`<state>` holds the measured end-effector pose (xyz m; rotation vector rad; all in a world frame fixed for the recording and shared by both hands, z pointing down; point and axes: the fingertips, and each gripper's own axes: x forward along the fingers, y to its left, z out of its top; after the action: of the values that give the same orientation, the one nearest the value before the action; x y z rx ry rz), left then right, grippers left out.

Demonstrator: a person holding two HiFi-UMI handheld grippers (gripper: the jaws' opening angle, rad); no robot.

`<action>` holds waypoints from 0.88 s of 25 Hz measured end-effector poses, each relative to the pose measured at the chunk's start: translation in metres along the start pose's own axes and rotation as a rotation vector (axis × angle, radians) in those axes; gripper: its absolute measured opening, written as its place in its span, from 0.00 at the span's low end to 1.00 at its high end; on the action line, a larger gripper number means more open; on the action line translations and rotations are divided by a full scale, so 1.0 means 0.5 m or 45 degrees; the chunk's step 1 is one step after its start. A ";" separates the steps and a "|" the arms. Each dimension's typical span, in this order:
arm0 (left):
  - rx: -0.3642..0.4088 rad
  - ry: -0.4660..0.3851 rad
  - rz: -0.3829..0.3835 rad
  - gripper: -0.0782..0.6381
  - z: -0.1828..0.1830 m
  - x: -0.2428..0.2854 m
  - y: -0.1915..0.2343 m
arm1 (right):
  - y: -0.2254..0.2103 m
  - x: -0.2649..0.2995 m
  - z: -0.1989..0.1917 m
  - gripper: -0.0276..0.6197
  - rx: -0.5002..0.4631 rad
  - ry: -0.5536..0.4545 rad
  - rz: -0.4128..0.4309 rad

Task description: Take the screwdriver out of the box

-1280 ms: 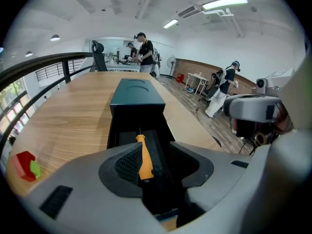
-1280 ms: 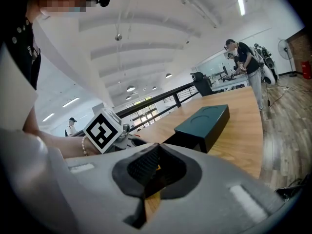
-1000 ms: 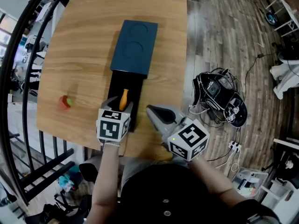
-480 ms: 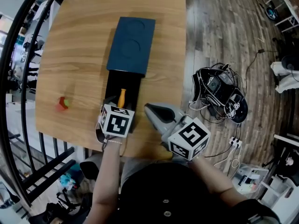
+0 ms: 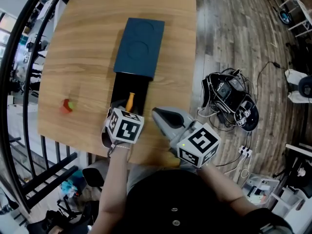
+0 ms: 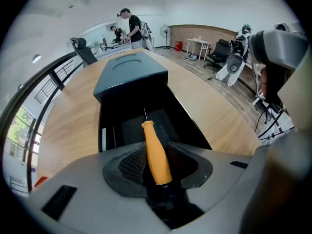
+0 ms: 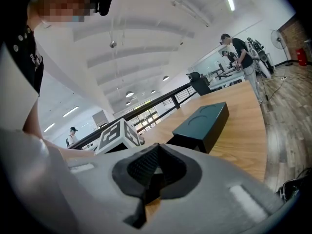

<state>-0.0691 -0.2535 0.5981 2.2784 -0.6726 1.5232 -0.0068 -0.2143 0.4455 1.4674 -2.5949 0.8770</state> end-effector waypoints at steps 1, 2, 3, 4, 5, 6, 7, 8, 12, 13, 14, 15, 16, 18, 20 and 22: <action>0.009 0.001 0.006 0.32 0.000 0.001 0.000 | 0.000 -0.001 0.001 0.04 -0.002 -0.002 0.000; 0.019 0.003 0.011 0.31 -0.001 0.002 0.000 | 0.001 -0.002 0.002 0.04 -0.005 -0.004 -0.001; 0.031 0.008 0.012 0.31 -0.002 0.001 0.000 | 0.002 -0.003 0.004 0.04 -0.009 -0.005 -0.001; 0.045 0.015 0.010 0.30 -0.004 -0.001 0.000 | 0.004 -0.005 0.006 0.04 -0.011 -0.007 -0.001; 0.056 0.021 0.003 0.30 -0.007 -0.003 -0.001 | 0.006 -0.007 0.006 0.04 -0.014 -0.007 -0.001; 0.063 0.026 -0.007 0.29 -0.009 -0.006 -0.002 | 0.007 -0.010 0.006 0.04 -0.016 -0.006 -0.001; 0.064 0.029 -0.019 0.29 -0.011 -0.009 -0.004 | 0.008 -0.012 0.006 0.04 -0.018 -0.005 -0.001; 0.060 0.030 -0.031 0.29 -0.013 -0.013 -0.005 | 0.009 -0.014 0.006 0.04 -0.021 -0.005 0.000; 0.024 -0.004 -0.051 0.29 -0.011 -0.044 -0.004 | 0.018 -0.021 0.016 0.04 -0.038 -0.018 0.008; 0.012 -0.028 -0.051 0.29 -0.008 -0.057 -0.004 | 0.021 -0.024 0.020 0.04 -0.044 -0.025 0.011; 0.000 -0.058 -0.051 0.29 -0.002 -0.071 -0.003 | 0.023 -0.026 0.023 0.04 -0.051 -0.033 0.014; -0.012 -0.088 -0.051 0.29 0.005 -0.085 -0.002 | 0.024 -0.029 0.027 0.04 -0.058 -0.040 0.016; -0.025 -0.114 -0.051 0.29 0.009 -0.097 0.000 | 0.026 -0.032 0.030 0.04 -0.065 -0.046 0.019; -0.043 -0.145 -0.051 0.29 0.013 -0.122 0.000 | 0.032 -0.038 0.035 0.04 -0.081 -0.054 0.027; -0.054 -0.176 -0.048 0.29 0.016 -0.147 -0.002 | 0.041 -0.045 0.040 0.04 -0.099 -0.062 0.036; -0.068 -0.221 -0.036 0.28 0.019 -0.172 -0.002 | 0.051 -0.051 0.049 0.04 -0.121 -0.076 0.047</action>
<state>-0.0888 -0.2397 0.5152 2.3877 -0.7140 1.2898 -0.0072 -0.1964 0.4056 1.4474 -2.6740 0.7133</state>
